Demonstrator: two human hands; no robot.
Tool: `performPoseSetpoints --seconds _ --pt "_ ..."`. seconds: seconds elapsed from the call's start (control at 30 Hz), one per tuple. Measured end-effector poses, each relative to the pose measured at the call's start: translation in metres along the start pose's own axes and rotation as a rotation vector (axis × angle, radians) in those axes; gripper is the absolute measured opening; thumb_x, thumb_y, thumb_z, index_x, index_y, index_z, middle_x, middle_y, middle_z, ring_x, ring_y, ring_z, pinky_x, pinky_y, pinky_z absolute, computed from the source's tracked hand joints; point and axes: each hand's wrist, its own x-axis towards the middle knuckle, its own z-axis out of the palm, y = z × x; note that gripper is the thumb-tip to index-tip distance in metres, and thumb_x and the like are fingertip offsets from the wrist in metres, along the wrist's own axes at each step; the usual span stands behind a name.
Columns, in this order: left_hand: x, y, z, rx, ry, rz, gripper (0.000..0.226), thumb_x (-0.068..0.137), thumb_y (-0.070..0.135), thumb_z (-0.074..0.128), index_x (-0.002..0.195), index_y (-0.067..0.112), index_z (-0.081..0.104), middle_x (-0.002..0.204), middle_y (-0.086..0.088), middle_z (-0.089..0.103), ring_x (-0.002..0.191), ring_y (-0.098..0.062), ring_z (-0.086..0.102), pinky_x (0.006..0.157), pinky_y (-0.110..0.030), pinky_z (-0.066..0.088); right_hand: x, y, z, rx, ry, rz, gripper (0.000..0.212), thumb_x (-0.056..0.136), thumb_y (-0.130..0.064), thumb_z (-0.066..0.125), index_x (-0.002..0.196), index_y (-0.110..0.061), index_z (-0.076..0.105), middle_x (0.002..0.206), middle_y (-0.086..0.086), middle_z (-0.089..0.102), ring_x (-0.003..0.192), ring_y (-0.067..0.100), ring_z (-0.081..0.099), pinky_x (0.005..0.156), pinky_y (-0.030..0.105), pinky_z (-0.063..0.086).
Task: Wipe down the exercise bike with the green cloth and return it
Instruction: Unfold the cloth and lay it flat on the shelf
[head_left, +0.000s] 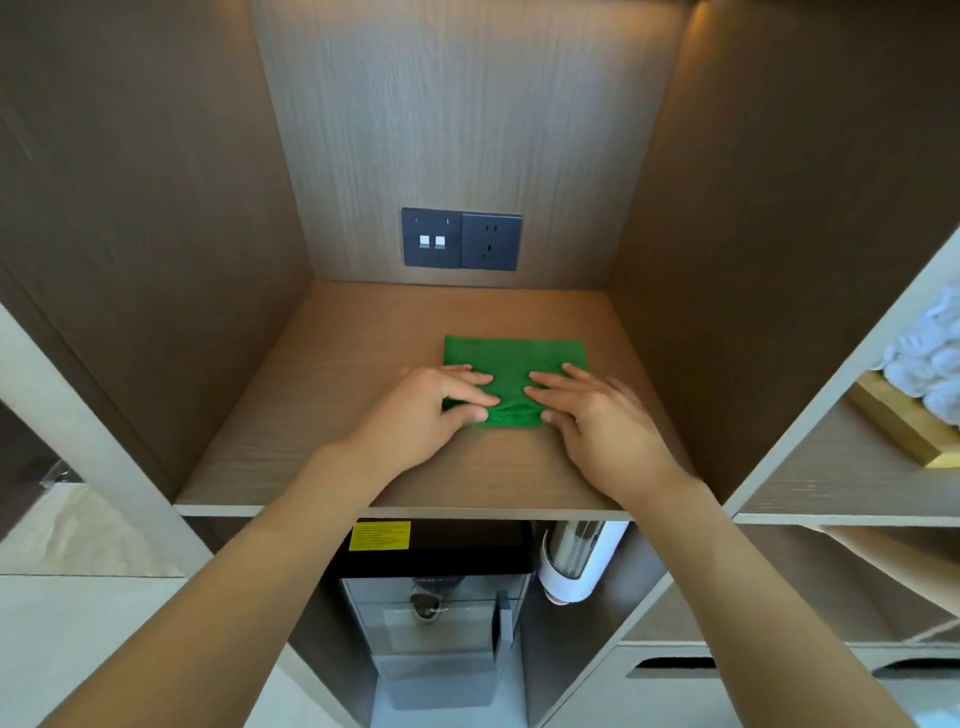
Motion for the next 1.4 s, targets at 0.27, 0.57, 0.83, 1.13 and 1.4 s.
performPoseSetpoints --seconds 0.27,0.57,0.83,1.13,1.4 --pt "0.006 0.017 0.026 0.490 -0.006 0.030 0.053 0.110 0.040 0.046 0.161 0.027 0.039 0.172 0.005 0.029 0.160 -0.018 0.020 0.126 -0.047 0.027 0.009 -0.012 -0.007 -0.174 -0.002 0.134 0.050 0.110 -0.033 0.043 0.159 -0.027 0.042 0.173 -0.003 0.027 0.162 0.022 0.015 0.127 0.055 0.016" --pt "0.028 0.014 0.020 0.475 -0.245 -0.010 0.067 0.111 0.051 0.036 0.168 0.020 0.019 0.177 0.001 0.011 0.163 -0.017 0.007 0.130 -0.050 0.018 0.011 -0.007 -0.002 -0.097 -0.198 0.162 0.072 0.106 -0.067 0.030 0.168 -0.029 0.022 0.177 -0.008 0.003 0.164 0.016 0.003 0.131 0.052 0.012" --pt "0.096 0.013 0.027 0.501 -0.311 0.009 0.066 0.111 0.048 0.038 0.168 0.020 0.020 0.177 -0.001 0.010 0.163 -0.018 0.008 0.132 -0.043 0.014 0.060 0.030 -0.006 -0.151 -0.207 0.230 0.075 0.105 -0.069 0.033 0.167 -0.026 0.026 0.178 -0.003 0.007 0.164 0.021 0.007 0.130 0.051 0.014" --pt "0.111 -0.005 0.033 0.491 -0.248 0.033 0.063 0.111 0.048 0.035 0.168 0.025 0.021 0.177 0.004 0.011 0.163 -0.016 0.008 0.130 -0.048 0.014 0.070 0.038 0.002 -0.109 -0.156 0.255 0.073 0.106 -0.066 0.031 0.167 -0.028 0.023 0.178 -0.005 0.005 0.164 0.019 0.004 0.129 0.049 0.008" --pt "0.110 -0.005 0.037 0.500 -0.191 0.001 0.067 0.108 0.053 0.035 0.168 0.024 0.021 0.177 0.003 0.010 0.163 -0.021 0.010 0.129 -0.048 0.012 0.069 0.038 0.003 -0.117 -0.142 0.239 0.070 0.107 -0.064 0.031 0.168 -0.030 0.023 0.178 -0.005 0.004 0.164 0.018 0.005 0.129 0.049 0.008"
